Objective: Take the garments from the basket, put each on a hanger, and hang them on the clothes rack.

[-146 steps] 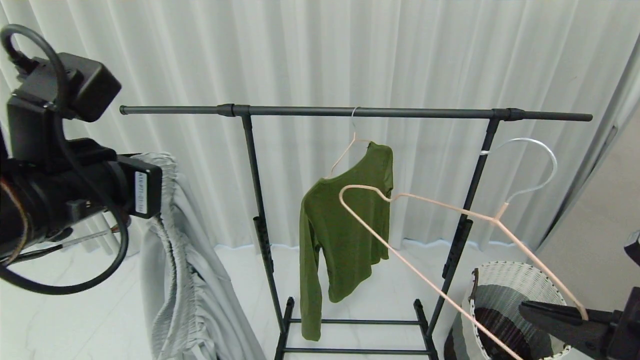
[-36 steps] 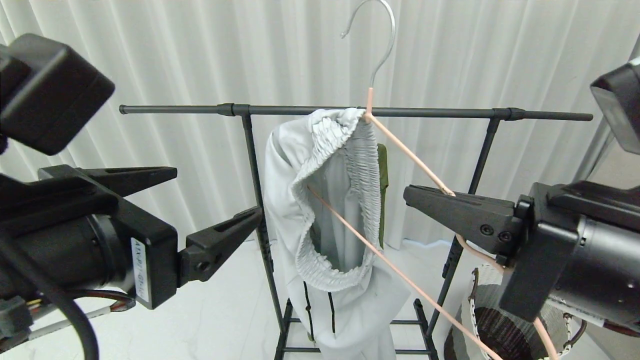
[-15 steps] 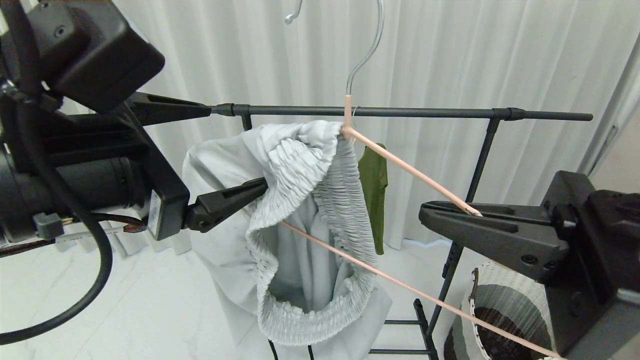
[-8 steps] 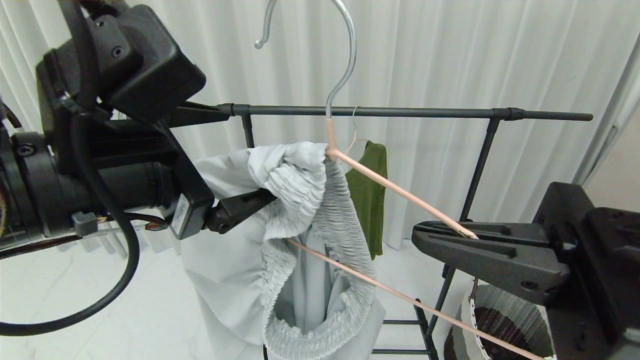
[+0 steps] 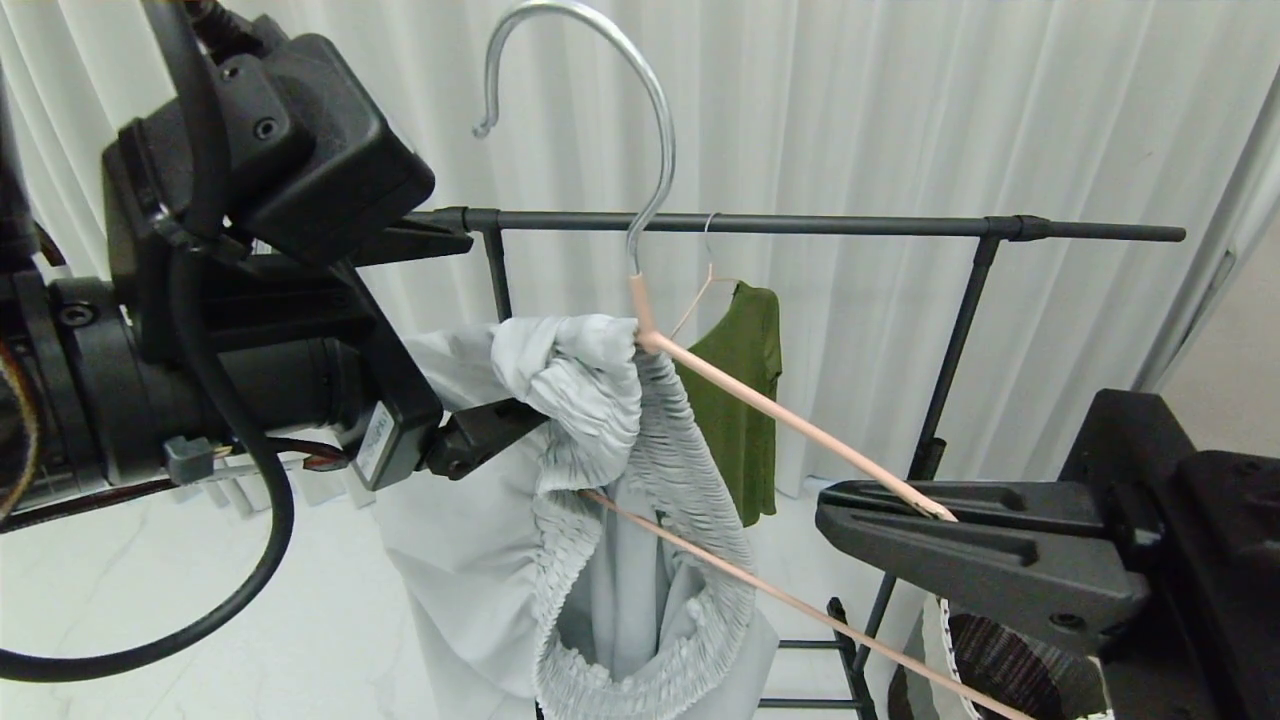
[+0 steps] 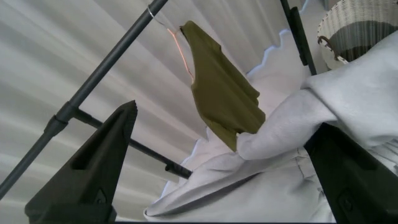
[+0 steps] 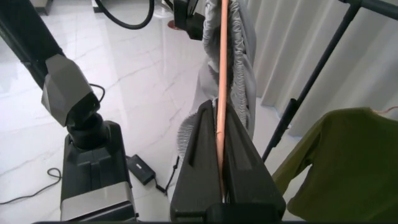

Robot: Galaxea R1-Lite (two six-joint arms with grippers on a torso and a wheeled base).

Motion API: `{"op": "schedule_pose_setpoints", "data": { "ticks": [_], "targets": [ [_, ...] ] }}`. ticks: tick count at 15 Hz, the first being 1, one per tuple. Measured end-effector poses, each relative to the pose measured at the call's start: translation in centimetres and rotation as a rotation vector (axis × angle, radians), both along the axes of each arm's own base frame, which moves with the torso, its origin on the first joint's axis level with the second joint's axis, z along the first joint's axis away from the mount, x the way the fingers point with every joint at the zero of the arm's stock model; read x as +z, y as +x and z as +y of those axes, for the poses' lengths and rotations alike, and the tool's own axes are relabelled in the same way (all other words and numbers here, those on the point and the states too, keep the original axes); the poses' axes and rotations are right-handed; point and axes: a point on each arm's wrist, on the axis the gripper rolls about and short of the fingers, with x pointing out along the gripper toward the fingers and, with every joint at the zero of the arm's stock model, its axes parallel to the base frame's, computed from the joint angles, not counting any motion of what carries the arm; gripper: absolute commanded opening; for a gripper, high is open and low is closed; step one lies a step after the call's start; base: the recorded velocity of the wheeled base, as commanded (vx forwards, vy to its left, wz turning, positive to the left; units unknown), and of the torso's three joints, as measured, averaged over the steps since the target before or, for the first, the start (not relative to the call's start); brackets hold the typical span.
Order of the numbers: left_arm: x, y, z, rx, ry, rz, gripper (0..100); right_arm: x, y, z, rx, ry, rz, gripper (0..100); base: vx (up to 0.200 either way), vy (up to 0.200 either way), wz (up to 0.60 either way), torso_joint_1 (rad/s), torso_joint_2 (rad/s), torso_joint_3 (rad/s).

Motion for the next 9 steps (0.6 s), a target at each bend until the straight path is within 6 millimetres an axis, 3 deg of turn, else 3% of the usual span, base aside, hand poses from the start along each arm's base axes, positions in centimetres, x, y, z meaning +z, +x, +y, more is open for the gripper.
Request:
{"op": "schedule_pose_setpoints", "data": {
  "ticks": [9],
  "targets": [
    [-0.08,-0.18,-0.05,-0.007,0.0,0.002,0,0.11,0.01,-0.05,-0.012,0.006,-0.003,0,0.0,0.0,0.0,0.0,0.0,0.0]
  ]
}}
